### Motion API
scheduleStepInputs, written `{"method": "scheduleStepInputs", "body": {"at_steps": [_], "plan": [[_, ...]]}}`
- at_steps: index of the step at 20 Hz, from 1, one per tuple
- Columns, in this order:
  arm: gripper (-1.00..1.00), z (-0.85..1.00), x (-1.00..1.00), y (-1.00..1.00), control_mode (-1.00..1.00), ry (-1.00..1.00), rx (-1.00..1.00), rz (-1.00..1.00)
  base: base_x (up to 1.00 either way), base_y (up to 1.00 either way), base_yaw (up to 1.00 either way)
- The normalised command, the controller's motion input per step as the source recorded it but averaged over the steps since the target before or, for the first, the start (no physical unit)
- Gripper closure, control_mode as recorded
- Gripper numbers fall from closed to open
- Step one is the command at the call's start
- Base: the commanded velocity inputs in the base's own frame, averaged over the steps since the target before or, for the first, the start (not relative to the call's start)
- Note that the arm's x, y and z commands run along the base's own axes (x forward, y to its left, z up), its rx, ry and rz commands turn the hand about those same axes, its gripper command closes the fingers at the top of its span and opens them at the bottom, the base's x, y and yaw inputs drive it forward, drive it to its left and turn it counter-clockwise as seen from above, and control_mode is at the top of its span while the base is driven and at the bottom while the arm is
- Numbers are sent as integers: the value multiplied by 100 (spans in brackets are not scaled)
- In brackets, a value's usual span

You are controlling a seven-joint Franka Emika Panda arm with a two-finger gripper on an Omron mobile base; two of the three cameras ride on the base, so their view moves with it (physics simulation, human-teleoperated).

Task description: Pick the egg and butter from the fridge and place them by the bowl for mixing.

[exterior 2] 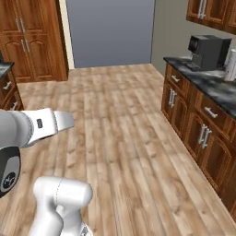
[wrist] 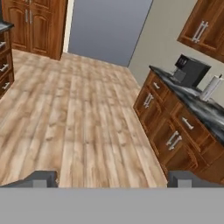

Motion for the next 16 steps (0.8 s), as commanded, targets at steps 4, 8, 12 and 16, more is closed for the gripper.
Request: {"method": "scheduleStepInputs", "body": {"at_steps": [4, 8, 12, 16], "plan": [[-100, 0, 0, 0, 100, 0, 0, 0, 100, 100, -8], [-100, 0, 0, 0, 100, 0, 0, 0, 100, 96, 0], [-100, 0, 0, 0, 100, 0, 0, 0, 100, 54, 9], [-100, 0, 0, 0, 100, 0, 0, 0, 100, 42, 12]]}}
